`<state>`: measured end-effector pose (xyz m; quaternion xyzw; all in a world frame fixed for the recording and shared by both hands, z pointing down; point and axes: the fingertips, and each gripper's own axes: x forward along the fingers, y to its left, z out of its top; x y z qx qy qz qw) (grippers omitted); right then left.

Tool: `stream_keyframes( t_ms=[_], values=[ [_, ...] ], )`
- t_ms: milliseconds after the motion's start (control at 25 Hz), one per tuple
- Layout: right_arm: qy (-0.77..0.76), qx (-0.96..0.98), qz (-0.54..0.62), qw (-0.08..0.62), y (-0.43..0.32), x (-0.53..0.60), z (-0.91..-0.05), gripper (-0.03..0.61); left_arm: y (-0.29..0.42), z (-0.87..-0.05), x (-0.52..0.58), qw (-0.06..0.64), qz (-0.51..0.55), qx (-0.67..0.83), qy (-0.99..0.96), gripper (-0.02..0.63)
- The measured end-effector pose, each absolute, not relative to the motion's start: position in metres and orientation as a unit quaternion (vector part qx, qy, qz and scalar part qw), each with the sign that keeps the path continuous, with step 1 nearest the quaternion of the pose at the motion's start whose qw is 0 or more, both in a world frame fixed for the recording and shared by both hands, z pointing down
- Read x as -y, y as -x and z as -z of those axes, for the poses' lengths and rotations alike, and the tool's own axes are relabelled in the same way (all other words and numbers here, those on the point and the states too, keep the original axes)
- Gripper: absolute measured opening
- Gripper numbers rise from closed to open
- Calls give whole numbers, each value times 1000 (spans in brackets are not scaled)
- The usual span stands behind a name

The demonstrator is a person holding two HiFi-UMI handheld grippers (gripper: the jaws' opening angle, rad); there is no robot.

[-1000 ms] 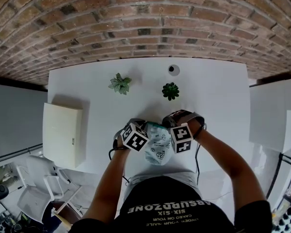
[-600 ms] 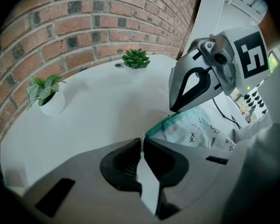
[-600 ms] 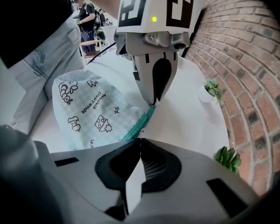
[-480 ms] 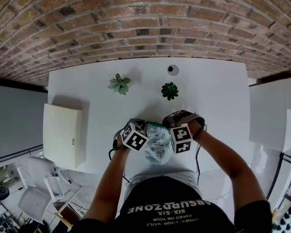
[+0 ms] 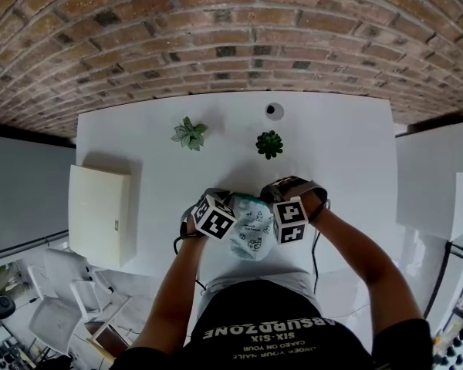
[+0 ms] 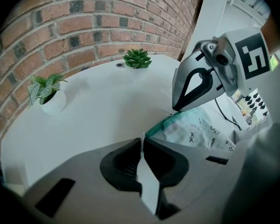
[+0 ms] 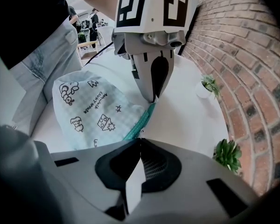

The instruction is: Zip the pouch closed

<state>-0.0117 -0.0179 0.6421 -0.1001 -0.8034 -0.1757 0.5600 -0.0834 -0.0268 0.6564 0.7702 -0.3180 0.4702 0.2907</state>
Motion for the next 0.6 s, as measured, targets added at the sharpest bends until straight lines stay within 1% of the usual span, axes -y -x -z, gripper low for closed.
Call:
stream_keyframes(
  t_ms=[600],
  values=[
    [98, 803, 148, 569, 5, 15, -642, 0, 84, -656, 27, 296, -467, 321, -769, 26]
  ],
)
